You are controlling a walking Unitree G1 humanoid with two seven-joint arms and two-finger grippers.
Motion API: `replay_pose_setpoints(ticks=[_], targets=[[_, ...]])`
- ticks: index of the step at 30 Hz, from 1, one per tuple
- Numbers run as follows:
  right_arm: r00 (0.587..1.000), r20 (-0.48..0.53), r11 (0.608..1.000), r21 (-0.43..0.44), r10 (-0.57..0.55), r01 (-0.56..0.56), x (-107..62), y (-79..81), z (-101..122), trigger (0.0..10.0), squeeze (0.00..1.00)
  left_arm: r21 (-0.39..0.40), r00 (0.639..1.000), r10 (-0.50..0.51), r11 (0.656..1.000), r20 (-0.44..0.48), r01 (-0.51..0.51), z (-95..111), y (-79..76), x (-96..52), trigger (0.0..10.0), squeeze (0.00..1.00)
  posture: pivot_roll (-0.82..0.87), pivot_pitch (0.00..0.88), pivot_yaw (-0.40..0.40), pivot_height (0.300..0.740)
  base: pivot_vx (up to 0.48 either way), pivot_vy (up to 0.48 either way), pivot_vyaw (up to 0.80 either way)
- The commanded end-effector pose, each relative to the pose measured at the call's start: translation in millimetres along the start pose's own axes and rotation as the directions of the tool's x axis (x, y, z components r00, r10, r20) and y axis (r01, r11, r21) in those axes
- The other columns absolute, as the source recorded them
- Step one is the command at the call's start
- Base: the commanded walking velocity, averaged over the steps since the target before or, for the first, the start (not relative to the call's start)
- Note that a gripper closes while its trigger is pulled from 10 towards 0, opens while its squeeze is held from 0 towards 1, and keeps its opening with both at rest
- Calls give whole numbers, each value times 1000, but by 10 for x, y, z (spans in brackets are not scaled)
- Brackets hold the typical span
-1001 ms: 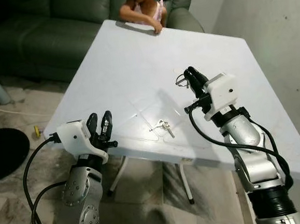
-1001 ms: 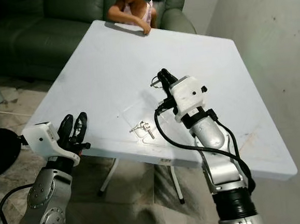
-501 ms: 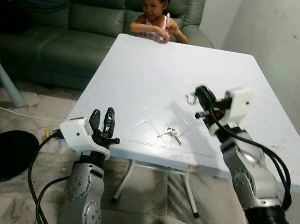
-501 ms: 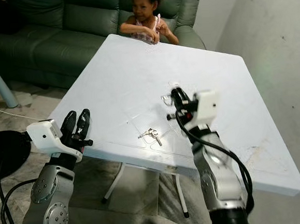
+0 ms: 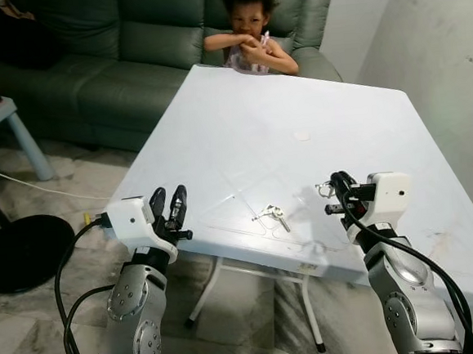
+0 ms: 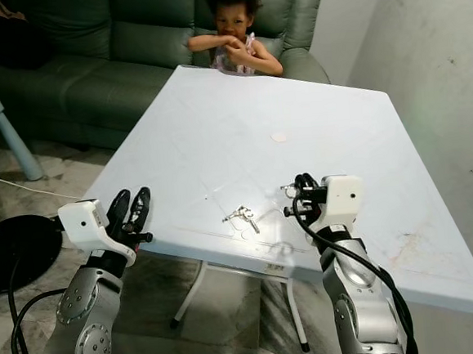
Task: Hang keys on a hook
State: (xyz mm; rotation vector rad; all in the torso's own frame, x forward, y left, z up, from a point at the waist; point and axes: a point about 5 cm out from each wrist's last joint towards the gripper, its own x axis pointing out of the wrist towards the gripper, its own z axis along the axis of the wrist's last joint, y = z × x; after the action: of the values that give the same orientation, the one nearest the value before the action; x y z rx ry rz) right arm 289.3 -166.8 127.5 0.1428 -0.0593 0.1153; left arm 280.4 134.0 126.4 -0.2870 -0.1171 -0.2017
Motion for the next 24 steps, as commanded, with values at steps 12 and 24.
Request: replay_pose_setpoints(ticks=[12, 24], targets=[[1000, 16, 997, -72, 14, -13, 53, -47, 14, 10000, 0, 16, 1000, 7, 1000, 8, -7, -16, 64, 196, 10000, 0, 145, 0, -117, 740, 0, 0, 0], [1000, 16, 997, -78, 17, -15, 200, 3, 6, 10000, 0, 71, 999, -49, 996, -8, 49, -29, 59, 310, 10000, 0, 155, 0, -99, 740, 0, 0, -323]])
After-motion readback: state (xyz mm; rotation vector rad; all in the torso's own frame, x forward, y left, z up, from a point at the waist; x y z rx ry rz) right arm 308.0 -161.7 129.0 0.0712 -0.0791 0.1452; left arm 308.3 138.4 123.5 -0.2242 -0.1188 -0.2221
